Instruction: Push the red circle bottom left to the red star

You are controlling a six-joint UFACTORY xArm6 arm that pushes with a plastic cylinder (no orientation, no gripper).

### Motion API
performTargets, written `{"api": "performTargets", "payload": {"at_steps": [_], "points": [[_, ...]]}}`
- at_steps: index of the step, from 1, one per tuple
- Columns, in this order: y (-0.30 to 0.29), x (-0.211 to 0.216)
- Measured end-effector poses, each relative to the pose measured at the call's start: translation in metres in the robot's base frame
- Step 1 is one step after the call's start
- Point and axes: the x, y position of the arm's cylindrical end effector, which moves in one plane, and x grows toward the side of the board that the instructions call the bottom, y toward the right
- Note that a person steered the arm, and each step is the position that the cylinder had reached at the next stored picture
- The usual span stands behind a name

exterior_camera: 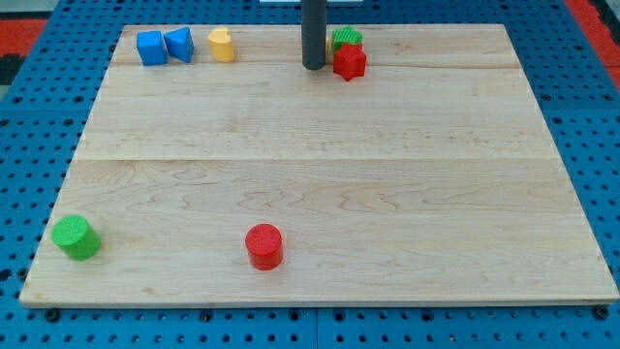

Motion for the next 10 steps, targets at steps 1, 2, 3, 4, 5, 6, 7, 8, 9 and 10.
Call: {"api": "performTargets", "payload": {"at_steps": [1, 2, 3, 4, 5, 6, 7, 8, 9, 10], "points": [[-0.007, 0.097], [0.019, 0.166], [0.03, 0.256], [0.027, 0.317], [-0.035, 0.333], [-0.105, 0.337], [-0.126, 0.332], [-0.126, 0.319], [-0.126, 0.309], [-0.126, 0.304]]}}
